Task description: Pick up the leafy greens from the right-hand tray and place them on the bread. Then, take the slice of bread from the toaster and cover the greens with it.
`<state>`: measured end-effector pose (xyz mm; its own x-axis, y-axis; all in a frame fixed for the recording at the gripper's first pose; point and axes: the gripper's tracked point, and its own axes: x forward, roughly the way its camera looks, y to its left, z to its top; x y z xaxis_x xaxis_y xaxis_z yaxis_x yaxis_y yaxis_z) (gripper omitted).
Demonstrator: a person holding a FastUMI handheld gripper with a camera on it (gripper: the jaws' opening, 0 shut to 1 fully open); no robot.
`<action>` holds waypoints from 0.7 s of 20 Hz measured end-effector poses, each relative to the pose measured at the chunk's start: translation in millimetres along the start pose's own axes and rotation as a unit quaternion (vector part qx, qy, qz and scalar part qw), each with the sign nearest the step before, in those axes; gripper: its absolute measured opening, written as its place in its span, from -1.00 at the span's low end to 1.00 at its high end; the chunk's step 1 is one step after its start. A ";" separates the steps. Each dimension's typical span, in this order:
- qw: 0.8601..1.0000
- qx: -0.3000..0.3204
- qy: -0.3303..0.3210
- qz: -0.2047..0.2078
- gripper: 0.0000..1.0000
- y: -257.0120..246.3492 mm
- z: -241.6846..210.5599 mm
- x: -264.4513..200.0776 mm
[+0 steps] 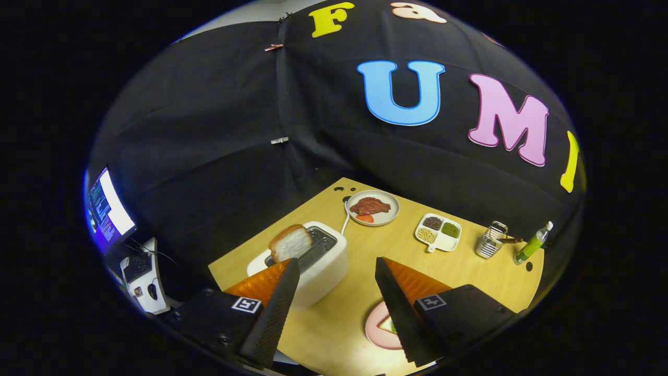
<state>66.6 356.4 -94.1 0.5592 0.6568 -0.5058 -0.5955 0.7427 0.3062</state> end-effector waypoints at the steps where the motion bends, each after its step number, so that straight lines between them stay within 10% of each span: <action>1: 1.000 -0.001 0.001 0.003 0.84 10.4 3.9 6.1; 14: 0.994 0.047 0.094 -0.041 0.84 66.2 -24.0 146.7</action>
<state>95.4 498.8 -167.3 0.4808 0.5649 -0.6706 -0.4918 0.8069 0.3270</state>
